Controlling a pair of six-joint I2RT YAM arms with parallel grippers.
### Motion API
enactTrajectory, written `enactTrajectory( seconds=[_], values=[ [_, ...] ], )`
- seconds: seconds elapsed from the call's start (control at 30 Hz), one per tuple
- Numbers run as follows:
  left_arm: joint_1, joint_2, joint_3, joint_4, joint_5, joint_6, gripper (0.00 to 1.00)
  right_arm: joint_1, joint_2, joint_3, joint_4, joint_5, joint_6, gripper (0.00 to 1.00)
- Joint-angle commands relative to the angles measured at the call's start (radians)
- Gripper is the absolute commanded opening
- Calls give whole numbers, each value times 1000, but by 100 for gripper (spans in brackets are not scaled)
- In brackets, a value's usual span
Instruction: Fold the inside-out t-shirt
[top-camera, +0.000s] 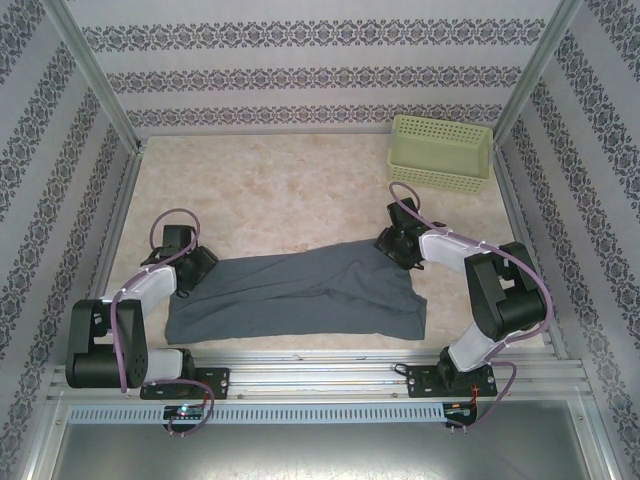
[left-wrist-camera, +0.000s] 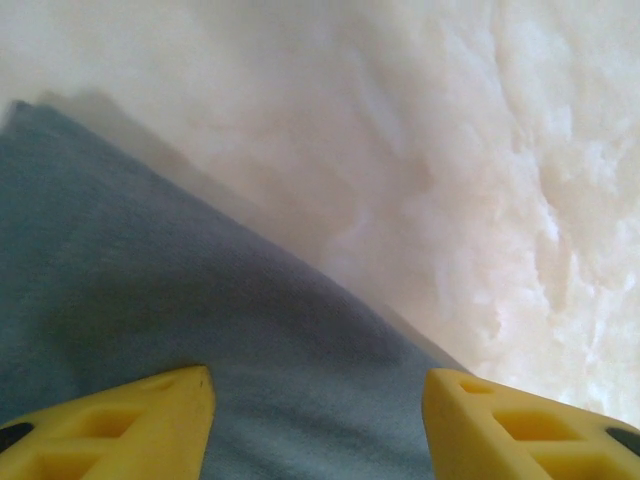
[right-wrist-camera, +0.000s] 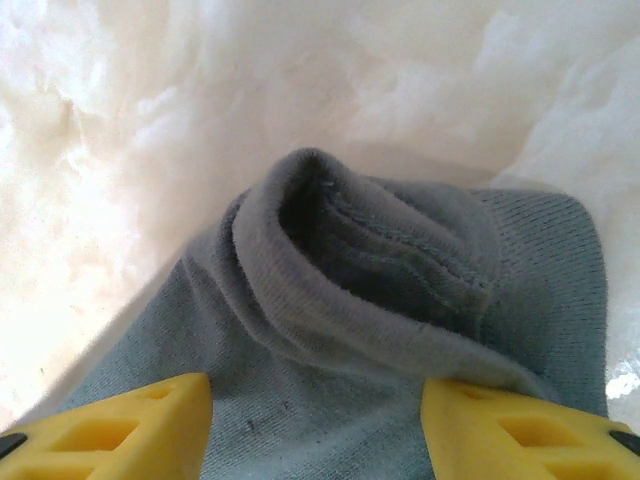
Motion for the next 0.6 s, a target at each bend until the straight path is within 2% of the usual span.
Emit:
enactTrajectory(
  seconds=[0.0, 0.1, 0.27, 0.33, 0.43, 0.57],
  values=[
    [25, -56, -7, -103, -88, -6, 59, -14, -46, -8, -116, 105, 17, 60],
    [25, -108, 13, -122, -99, 7, 60, -23, -105, 0, -140, 139, -15, 59],
    [20, -137, 99, -160, 36, 86, 61, 14, -190, 78, -194, 132, -172, 63],
    [-11, -142, 135, -192, 66, 111, 61, 49, -218, 107, -232, 124, -206, 65],
    [-96, -154, 153, -218, 70, 108, 61, 113, -241, 99, -262, 115, -181, 66],
    [-179, -148, 94, -159, 85, 57, 62, 187, -239, -10, -215, 32, -57, 68]
  ],
)
